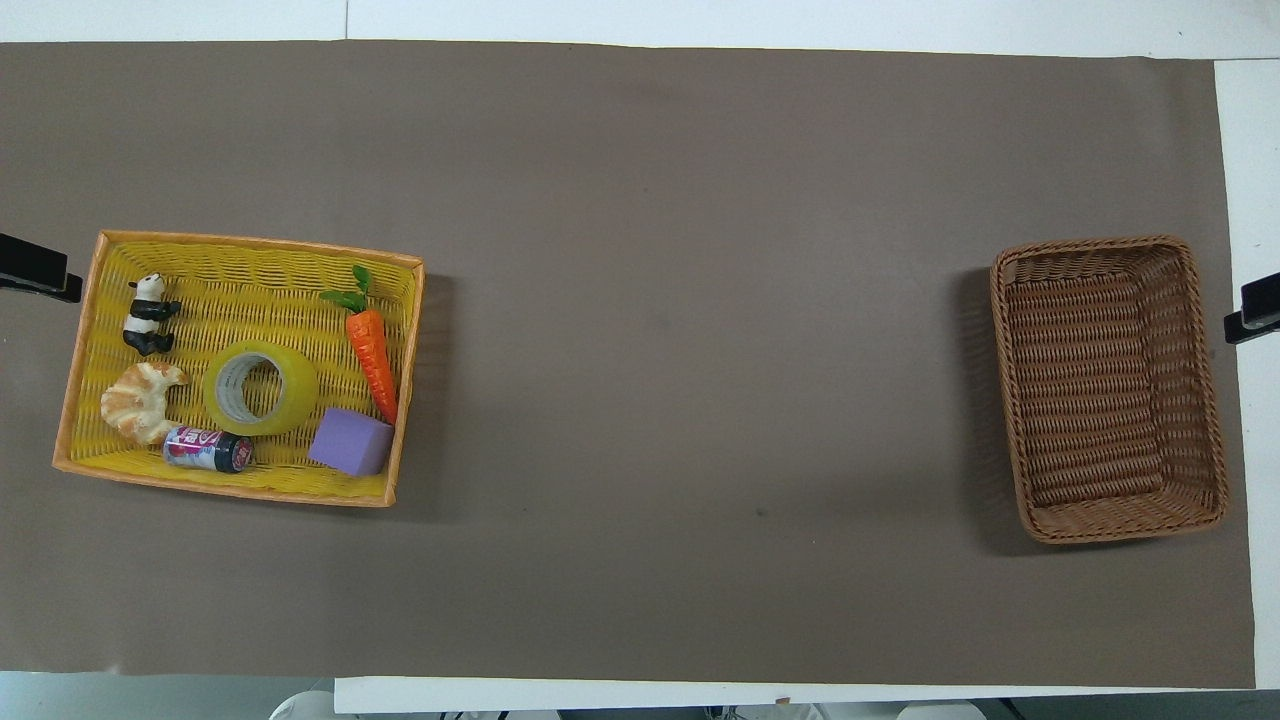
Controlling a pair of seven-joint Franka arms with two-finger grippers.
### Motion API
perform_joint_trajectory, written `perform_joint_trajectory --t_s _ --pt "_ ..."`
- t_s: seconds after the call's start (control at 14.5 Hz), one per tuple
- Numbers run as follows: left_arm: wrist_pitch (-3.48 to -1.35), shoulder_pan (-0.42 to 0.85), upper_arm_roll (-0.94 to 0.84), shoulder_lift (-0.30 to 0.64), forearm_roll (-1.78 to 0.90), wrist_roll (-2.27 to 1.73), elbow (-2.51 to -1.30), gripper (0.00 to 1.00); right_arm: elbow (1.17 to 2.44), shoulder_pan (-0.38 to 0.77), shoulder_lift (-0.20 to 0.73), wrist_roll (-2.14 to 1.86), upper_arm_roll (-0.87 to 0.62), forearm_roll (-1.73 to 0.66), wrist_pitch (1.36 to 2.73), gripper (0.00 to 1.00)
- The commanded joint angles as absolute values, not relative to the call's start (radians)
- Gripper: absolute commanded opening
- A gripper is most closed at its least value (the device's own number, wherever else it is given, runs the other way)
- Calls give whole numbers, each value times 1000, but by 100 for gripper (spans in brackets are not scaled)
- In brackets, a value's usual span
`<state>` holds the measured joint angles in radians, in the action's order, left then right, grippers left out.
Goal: Move tape to another basket
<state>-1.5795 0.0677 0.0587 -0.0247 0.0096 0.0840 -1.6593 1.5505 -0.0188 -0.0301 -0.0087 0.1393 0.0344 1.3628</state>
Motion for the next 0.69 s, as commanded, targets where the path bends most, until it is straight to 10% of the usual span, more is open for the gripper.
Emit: perform_joint_trajectory --t_s 0.0,0.28,0.62 --pt "-1572 63 60 -35 5 97 -1663 100 1578 -21 -52 -29 137 34 1376 99" --pt "-1587 58 61 -57 5 86 -1708 100 1578 -21 -52 -29 137 34 1376 99" --pt "-1952 -3 60 -147 6 91 -2086 99 1578 -21 -52 -29 137 34 1374 99"
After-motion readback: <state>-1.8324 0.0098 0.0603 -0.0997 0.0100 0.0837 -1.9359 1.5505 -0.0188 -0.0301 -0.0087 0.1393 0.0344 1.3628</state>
